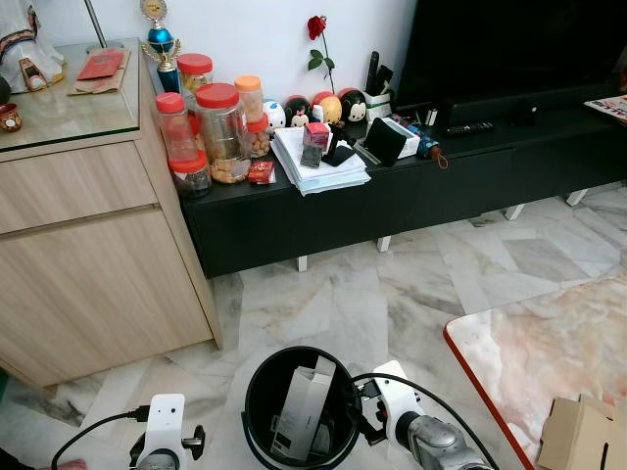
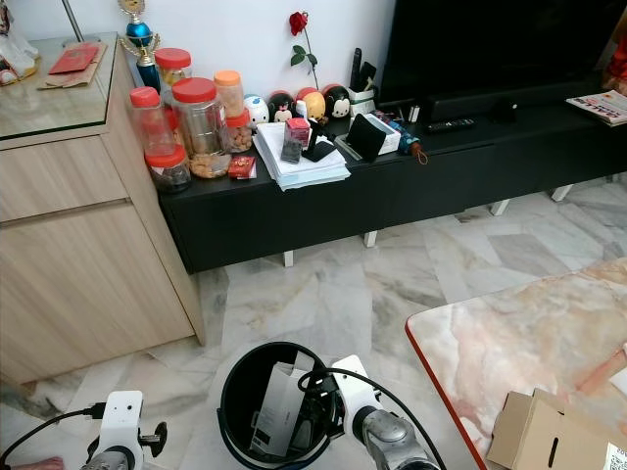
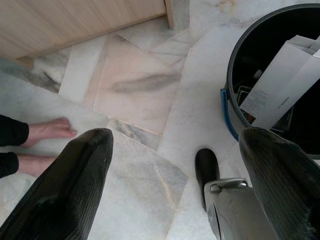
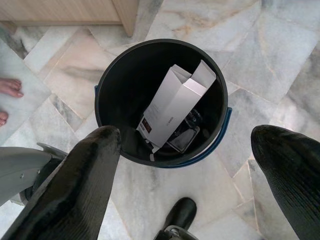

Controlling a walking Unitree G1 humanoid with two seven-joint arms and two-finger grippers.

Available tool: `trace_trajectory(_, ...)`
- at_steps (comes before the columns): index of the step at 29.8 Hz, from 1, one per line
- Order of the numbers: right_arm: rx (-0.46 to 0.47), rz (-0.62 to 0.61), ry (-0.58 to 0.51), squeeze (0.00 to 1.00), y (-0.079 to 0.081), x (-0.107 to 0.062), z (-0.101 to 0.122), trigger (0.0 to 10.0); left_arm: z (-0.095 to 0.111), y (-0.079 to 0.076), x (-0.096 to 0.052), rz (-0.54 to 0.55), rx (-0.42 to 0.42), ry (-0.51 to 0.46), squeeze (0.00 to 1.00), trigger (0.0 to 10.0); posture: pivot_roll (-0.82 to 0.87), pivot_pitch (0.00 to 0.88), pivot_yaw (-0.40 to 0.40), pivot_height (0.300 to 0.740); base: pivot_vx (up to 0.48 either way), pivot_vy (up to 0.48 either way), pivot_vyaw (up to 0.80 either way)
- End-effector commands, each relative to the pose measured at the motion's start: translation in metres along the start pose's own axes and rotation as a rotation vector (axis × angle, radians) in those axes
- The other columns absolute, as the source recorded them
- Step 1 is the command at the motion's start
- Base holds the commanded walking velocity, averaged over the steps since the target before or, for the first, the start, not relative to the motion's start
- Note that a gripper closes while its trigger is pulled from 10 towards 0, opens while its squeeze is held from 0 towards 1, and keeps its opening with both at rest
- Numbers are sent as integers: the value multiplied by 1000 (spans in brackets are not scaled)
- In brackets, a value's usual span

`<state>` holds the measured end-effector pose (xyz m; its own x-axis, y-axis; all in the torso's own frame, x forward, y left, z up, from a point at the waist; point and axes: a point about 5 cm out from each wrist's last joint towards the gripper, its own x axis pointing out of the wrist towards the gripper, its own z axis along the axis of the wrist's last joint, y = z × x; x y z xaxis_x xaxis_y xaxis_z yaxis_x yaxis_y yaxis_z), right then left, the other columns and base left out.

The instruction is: Picking trash to rubbish bin

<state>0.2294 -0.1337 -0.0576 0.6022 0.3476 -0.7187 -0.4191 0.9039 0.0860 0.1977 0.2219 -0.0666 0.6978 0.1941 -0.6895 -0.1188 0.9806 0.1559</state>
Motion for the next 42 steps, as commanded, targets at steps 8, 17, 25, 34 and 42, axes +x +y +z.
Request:
trace_trajectory(8,6,-3,11,0,0,0,-2,10000,-4,1,-1,14,-20,18,0,10000,-53,14,-9,740,0,0,0)
trace_trajectory(17,7,-1,9,0,0,0,-2,10000,-4,1,-1,16,-27,17,0,10000,-50,24,-9,740,0,0,0)
trace_trajectory(25,6,-1,9,0,-1,0,-2,10000,-4,1,-1,15,-34,13,0,10000,-48,30,-11,740,0,0,0)
trace_trajectory(34,4,1,10,0,0,0,-2,10000,-4,1,-1,16,-38,15,0,10000,-48,31,-13,740,0,0,0)
trace_trajectory(42,3,1,9,0,0,0,-2,10000,-4,1,-1,15,-39,14,0,10000,-48,32,-14,740,0,0,0)
